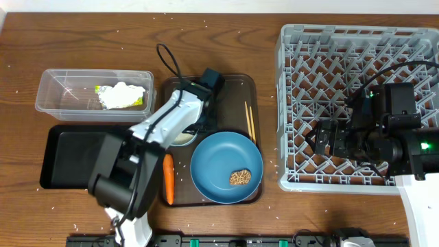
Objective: Sort waste into correct bins and load items into the dishwasher rack
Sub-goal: 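Tip the rice bowl over the black tray with left gripper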
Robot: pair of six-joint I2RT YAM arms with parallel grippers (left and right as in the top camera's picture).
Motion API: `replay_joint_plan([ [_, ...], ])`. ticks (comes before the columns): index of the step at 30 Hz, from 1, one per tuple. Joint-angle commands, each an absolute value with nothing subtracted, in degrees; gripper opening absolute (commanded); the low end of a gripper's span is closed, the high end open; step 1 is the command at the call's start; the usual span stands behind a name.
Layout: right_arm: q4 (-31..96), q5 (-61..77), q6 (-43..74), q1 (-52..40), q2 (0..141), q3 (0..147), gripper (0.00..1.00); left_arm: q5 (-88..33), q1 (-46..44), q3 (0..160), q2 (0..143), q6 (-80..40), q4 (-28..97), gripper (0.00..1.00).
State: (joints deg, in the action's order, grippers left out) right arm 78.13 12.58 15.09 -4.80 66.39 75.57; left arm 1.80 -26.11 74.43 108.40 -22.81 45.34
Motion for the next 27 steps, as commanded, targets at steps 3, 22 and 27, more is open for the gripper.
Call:
replay_joint_plan([
  [3,78.11,12.67,15.84,-5.13,66.43,75.64,0.99,2.15,-26.17,76.23,99.0,-22.74,46.7,0.06],
  [22,79.72,12.67,15.84,-5.13,66.43,75.64,0.99,-13.19,-8.69,76.14,81.21,-25.78,54.68,0.06],
  [27,80.79,12.64,15.81,-5.13,66.43,75.64,0.99,-24.03,2.74,73.23,81.21,-23.24,55.22,0.06],
])
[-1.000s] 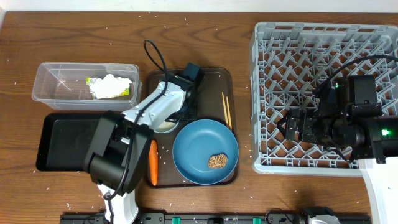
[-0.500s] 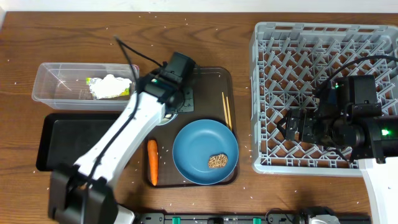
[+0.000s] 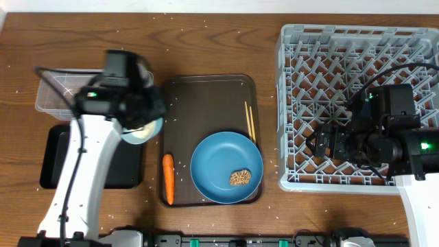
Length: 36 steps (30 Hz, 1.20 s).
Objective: Sort waste into correct bins and load items into the dishwasher rack
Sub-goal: 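Tip the rice bowl over the black tray with left gripper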
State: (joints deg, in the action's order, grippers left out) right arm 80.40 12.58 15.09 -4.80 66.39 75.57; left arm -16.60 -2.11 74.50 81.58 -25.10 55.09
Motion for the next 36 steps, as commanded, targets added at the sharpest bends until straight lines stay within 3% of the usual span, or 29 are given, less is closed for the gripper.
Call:
replay_joint_plan([
  [1,80.9,12.64,15.79,-5.13,66.43,75.64,0.99,-25.54,4.75,72.62,81.21,-22.35,55.24,0.07],
  [12,81.23,12.62,15.81,-5.13,66.43,75.64,0.99,-49.41,27.07,62.5,81.21,-11.35,48.66,0.06],
  [22,81.19,12.01,15.77,-5.13,66.43,75.64,0.99,-75.31,47.18,42.87,81.23,-12.27,23.66,0.06],
  [27,80.95,12.01,15.79,-5.13,66.43,75.64,0.99,-85.03,55.83,39.46,81.23,-7.38,20.4,0.06],
  [36,80.36,12.01,15.81,-5.13,66.43,75.64,0.99,-90.02,61.32,38.13,81.23,-3.57,20.47,0.06],
])
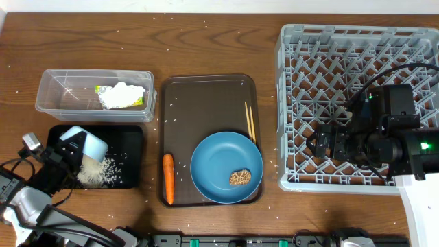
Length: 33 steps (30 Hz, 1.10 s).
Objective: Sort waste into correct bins and load items into the dishwasher rack
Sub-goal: 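Tip the rice bowl over the black tray with left gripper, then lift the emptied light-blue bowl up toward the rack with left gripper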
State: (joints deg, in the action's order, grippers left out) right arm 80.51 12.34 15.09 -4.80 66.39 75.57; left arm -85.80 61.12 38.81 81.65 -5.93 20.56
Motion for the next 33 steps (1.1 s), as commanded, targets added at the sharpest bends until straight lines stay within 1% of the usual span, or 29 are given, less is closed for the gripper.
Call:
replay_joint_plan([
  [1,80.38,12.03,15.81,-5.13,66.43,75.64,0.99,-90.02,61.32,38.13,81.21,-3.64,20.51,0.07],
  [5,80.38,12.03,15.81,-5.13,66.43,75.64,0.99,-90.0,61.32,37.71,81.21,-2.42,20.95,0.06],
  [6,80.38,12.03,15.81,-5.13,66.43,75.64,0.99,-90.04,61.32,37.65,81.19,-5.63,24.18,0.06],
  [7,80.4,12.03,15.81,-5.13,66.43,75.64,0.99,-90.02,61.28,37.65,81.08,-6.09,27.4,0.06],
  [10,80.44,12.03,15.84,-5.13,66.43,75.64,0.99,-87.9,60.58,37.6,81.19,4.25,31.55,0.07],
  [11,80.34,12.03,15.84,-5.13,66.43,75.64,0.99,-86.35,60.58,37.6,81.3,3.29,32.12,0.06],
  [12,80.36,12.03,15.81,-5.13,66.43,75.64,0.99,-87.96,60.55,37.6,81.32,1.67,33.06,0.06],
  [13,80.4,12.03,15.84,-5.13,66.43,75.64,0.99,-90.06,60.55,37.63,81.32,2.63,33.17,0.06],
  [15,80.38,12.03,15.84,-5.13,66.43,75.64,0.99,-87.24,60.4,37.63,81.32,5.52,30.61,0.06],
  [16,80.31,12.03,15.84,-5.13,66.43,75.64,0.99,-86.94,60.58,37.63,81.32,3.03,31.29,0.06],
  [18,80.4,12.05,15.84,-5.13,66.43,75.64,0.99,-89.91,60.47,37.63,81.3,4.49,30.83,0.06],
  [21,80.12,12.05,15.86,-5.13,66.43,75.64,0.99,-86.74,60.45,37.63,81.25,4.89,30.52,0.06],
  [24,80.07,12.05,15.86,-5.13,66.43,75.64,0.99,-84.36,60.47,37.63,81.23,3.9,26.57,0.06],
  [26,80.07,12.05,15.86,-5.13,66.43,75.64,0.99,-88.44,60.29,37.63,81.23,-0.43,26.59,0.06],
  [27,80.2,12.05,15.84,-5.13,66.43,75.64,0.99,-89.01,59.92,37.63,81.21,1.34,26.52,0.07],
  [28,80.25,12.05,15.84,-5.13,66.43,75.64,0.99,-86.11,59.64,37.63,81.21,2.92,25.28,0.06],
  [29,80.14,12.05,15.86,-5.13,66.43,75.64,0.99,-82.83,59.7,37.63,81.25,0.4,24.43,0.06],
  [31,79.99,12.05,15.84,-5.13,66.43,75.64,0.99,-81.97,60.01,37.63,81.21,-6.11,24.21,0.06],
  [33,80.2,12.05,15.86,-5.13,66.43,75.64,0.99,-78.19,59.53,37.63,81.21,-5.67,21.89,0.06],
])
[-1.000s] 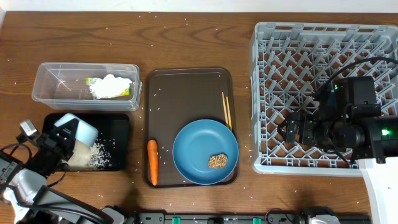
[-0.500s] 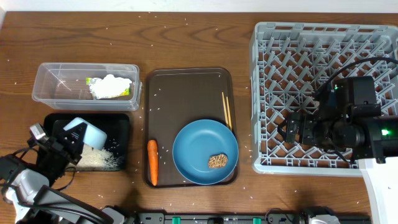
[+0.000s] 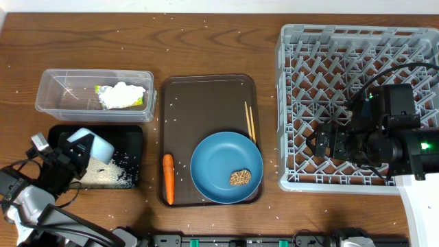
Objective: Sort waste into correct bins and load items into the dishwasher rack
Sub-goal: 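Lift the emptied light-blue bowl up toward the rack with left gripper, then hand the bowl to the right gripper and place it upside down in rack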
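Observation:
My left gripper is shut on a light blue bowl, which it holds tilted over the black bin tray. White rice lies spread in that tray below the bowl. On the brown serving tray lie a blue plate with a brown food scrap, a carrot and a pair of chopsticks. The grey dishwasher rack stands at the right. My right gripper hovers over the rack's lower part; its jaw state is unclear.
A clear plastic bin at the back left holds crumpled white waste and a green wrapper. Rice grains are scattered over the wooden table. The right arm's body and cable cover part of the rack.
The tilted bowl has shifted slightly to the right over the black tray. The rice below it now lies wider and flatter. The right arm has not moved.
My left gripper was at a bowl on the brown tray beside the blue plate. Then it held the bowl near the clear bin. Later the bowl was tipped over the black tray with rice under it, and now more rice lies spread there.

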Robot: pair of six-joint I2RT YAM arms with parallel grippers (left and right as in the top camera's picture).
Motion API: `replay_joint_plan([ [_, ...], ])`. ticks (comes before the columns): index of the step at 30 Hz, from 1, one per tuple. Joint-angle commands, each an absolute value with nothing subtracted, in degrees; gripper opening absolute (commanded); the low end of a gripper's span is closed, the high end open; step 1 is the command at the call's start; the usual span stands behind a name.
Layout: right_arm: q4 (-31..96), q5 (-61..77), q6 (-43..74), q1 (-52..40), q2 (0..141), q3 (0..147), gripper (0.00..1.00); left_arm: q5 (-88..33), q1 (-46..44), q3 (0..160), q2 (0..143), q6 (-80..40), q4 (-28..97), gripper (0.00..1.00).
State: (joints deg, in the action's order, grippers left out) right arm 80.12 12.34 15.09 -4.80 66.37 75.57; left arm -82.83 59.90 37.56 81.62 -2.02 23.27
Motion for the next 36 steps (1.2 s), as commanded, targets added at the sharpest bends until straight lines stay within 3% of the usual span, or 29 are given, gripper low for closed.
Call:
replay_joint_plan([
  [1,80.18,12.05,15.84,-5.13,66.43,75.64,0.99,-77.52,59.59,37.63,81.21,-9.13,22.02,0.06],
  [11,80.23,12.49,15.86,-5.13,66.43,75.64,0.99,-90.08,55.24,37.98,79.81,-16.03,11.11,0.06],
  [15,79.77,12.97,15.84,-5.13,66.43,75.64,0.98,-90.02,48.86,38.17,76.34,-19.27,5.58,0.06],
  [20,79.92,13.96,15.86,-5.08,66.43,75.64,0.96,-89.06,35.79,38.17,70.7,-32.64,-12.05,0.06],
  [27,76.05,13.45,18.0,-0.1,66.06,76.36,0.96,-77.52,13.58,38.17,68.34,-56.84,-47.29,0.06],
  [36,76.73,13.5,18.31,17.23,65.34,84.38,0.99,-55.53,-11.11,39.33,74.32,-55.94,-51.05,0.06],
])
